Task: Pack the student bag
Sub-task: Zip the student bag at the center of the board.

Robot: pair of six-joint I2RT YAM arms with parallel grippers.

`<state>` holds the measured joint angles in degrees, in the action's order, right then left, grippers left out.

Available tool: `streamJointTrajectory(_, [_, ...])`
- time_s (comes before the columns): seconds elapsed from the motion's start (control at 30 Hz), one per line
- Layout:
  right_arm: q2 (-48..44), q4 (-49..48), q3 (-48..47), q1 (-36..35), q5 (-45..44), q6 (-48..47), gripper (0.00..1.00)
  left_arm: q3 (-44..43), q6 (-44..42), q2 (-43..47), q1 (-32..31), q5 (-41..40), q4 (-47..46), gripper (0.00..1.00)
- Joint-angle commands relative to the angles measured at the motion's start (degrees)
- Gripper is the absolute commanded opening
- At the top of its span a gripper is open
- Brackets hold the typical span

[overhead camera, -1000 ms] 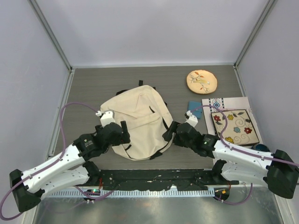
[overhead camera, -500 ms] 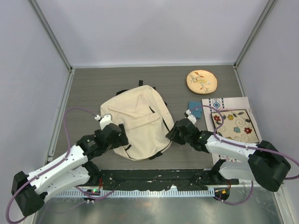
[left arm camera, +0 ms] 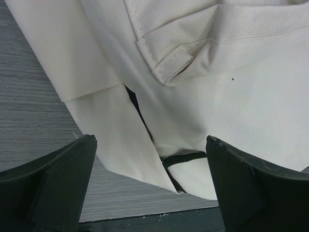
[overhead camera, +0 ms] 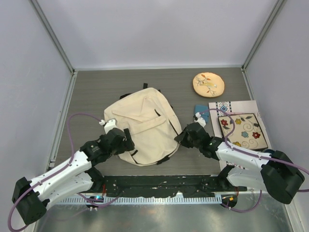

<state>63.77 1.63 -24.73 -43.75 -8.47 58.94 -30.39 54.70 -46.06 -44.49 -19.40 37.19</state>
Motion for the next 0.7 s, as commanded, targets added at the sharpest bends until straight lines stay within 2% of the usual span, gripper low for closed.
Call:
streamJointTrajectory(0.0, [1.79,-1.36,-3.47,3.74,-3.31,-5.23,0.08,0.07,0.06,0.36,0.28,0.59,-3.88,0.99])
streamJointTrajectory(0.2, [11.01,-3.47,-10.58,10.16,3.0,-13.66,0.08,0.42,2.77,-0.6,0.28,0.77,-5.98,1.0])
streamJointTrajectory(0.33, [16.21,-3.47,-15.08,11.31,7.67,-16.66,0.08,1.47,5.58,-1.57,0.19,0.15,-8.44,0.99])
streamJointTrajectory(0.43, [16.65,-4.44,-15.0,11.32,10.75,-16.75,0.09,2.79,7.78,-2.45,0.28,-0.46,-11.08,1.0])
streamJointTrajectory(0.67, [13.75,-5.41,-10.78,11.32,11.02,-15.78,0.12,7.36,13.41,-4.82,0.28,-1.69,-16.35,0.99])
